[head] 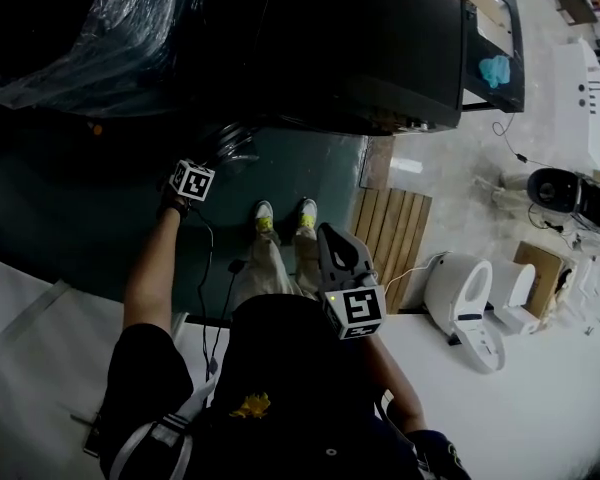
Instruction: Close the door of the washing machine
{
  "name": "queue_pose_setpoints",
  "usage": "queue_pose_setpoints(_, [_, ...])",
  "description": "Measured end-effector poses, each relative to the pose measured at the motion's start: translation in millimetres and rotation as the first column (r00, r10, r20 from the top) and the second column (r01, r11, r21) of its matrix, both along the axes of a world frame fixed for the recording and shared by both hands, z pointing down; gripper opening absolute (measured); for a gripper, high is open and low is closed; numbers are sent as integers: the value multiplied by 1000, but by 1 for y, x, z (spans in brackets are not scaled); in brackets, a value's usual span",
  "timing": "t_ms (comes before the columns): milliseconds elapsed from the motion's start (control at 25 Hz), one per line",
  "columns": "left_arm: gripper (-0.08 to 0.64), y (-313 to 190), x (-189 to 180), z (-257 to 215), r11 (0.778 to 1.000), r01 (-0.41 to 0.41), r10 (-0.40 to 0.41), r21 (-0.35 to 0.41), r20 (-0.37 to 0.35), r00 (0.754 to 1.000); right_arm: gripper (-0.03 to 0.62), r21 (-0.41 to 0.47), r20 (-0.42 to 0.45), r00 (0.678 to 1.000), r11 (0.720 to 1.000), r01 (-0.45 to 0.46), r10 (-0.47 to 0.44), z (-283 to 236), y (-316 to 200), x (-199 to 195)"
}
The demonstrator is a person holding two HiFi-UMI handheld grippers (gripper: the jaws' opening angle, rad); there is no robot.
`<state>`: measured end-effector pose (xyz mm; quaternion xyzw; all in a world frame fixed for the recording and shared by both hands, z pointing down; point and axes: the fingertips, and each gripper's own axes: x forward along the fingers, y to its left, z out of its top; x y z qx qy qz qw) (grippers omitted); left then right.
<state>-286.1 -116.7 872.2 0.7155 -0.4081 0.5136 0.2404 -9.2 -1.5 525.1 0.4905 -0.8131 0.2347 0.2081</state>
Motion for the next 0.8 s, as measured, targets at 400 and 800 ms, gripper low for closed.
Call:
queue_pose_setpoints(400, [287, 48, 31, 7, 996, 32, -36, -85, -48, 998, 26, 24, 9, 1000, 1000, 19, -20, -9, 0, -1])
queue_pose_setpoints(800, [287, 75, 70, 0, 991, 55, -69, -125, -104, 992, 26, 40, 15, 1000, 999, 3, -4, -18, 6, 15])
